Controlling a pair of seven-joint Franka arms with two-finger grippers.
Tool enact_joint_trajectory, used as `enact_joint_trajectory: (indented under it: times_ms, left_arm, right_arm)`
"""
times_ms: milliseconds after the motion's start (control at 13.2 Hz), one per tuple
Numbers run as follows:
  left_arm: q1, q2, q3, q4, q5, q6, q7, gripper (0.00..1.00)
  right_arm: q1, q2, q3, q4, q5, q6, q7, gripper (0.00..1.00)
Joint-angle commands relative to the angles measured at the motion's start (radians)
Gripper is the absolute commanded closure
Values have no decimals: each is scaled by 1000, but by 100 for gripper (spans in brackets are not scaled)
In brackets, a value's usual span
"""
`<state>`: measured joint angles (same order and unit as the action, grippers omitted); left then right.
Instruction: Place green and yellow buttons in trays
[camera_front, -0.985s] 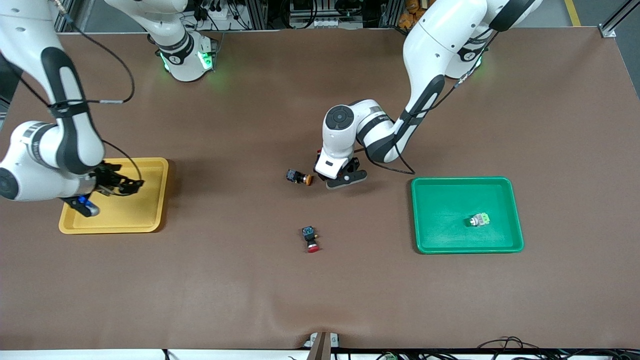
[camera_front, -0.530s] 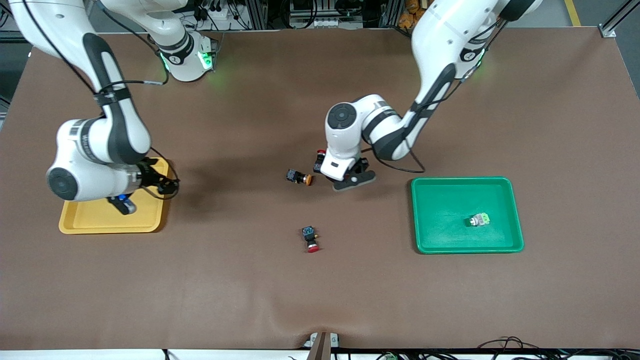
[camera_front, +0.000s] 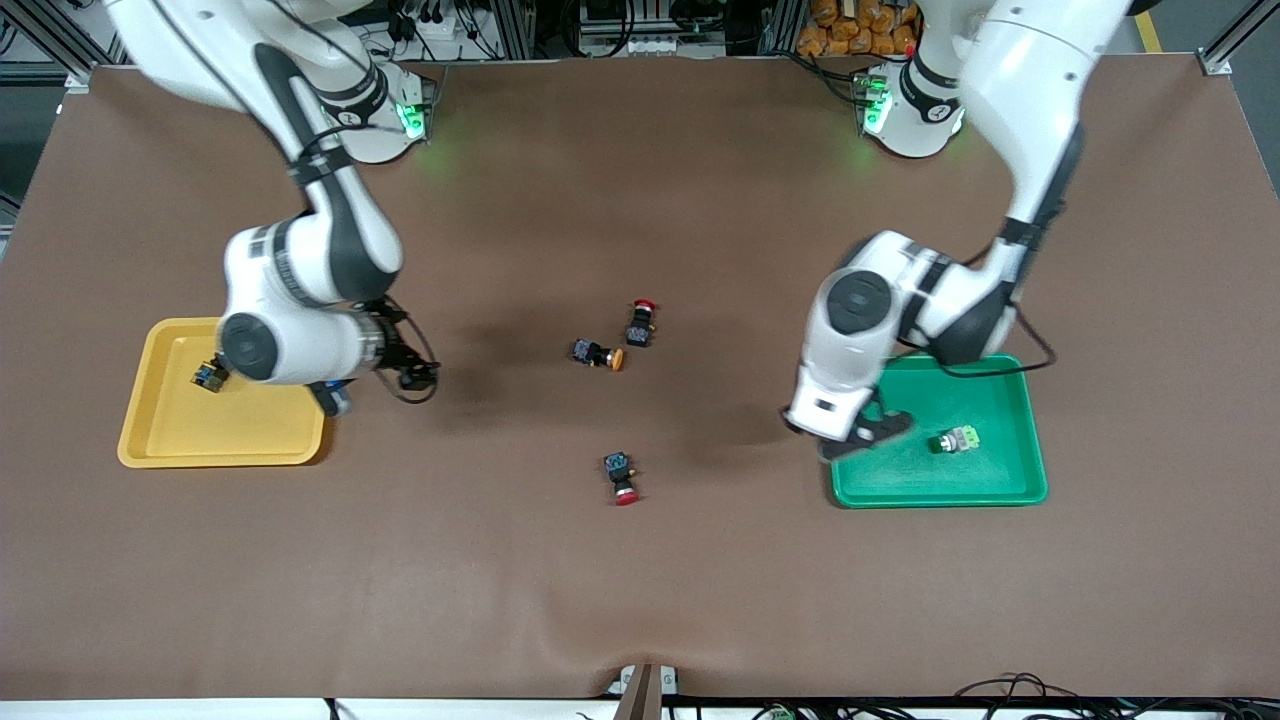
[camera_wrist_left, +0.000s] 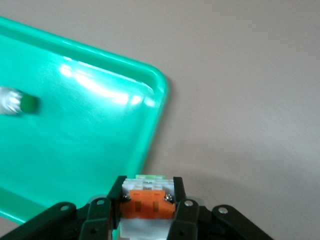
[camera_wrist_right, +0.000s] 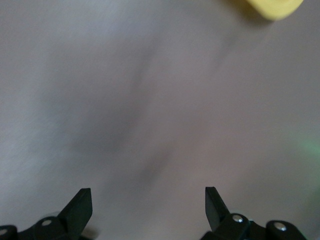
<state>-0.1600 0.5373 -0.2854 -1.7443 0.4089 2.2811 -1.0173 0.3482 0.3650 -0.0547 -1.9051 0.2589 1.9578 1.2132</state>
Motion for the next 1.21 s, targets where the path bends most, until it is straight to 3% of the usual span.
enact_joint_trajectory:
  times_ms: [0,152,455,530,606,682,1136]
  left_arm:
    - [83,-42,-26,-34,10,-25,79,100]
    - [138,-34,-29,-47,10,-32,169,100]
    - [145,24,-28,-12,-1,-22,171,100]
    - [139,48,-28,9,-12,-22,161,62]
    - [146,46,-28,11,-12,-22,164,12]
    - [158,32,-29,9,-12,-23,178,0]
    - [208,-118,-73,37,-68,-52,238,0]
  right_arm:
    - [86,-14,-13,-11,14,65,118,0]
    - [158,11,-14,23,13,117,242,0]
    - [238,123,-14,161,13,119,348,0]
    - [248,140,-14,179,16,121,359,0]
    - [267,161,-13,207,19,122,368,0]
    - [279,187,-14,234,16,127,422,0]
    - [350,282,-14,245,8,259,519,0]
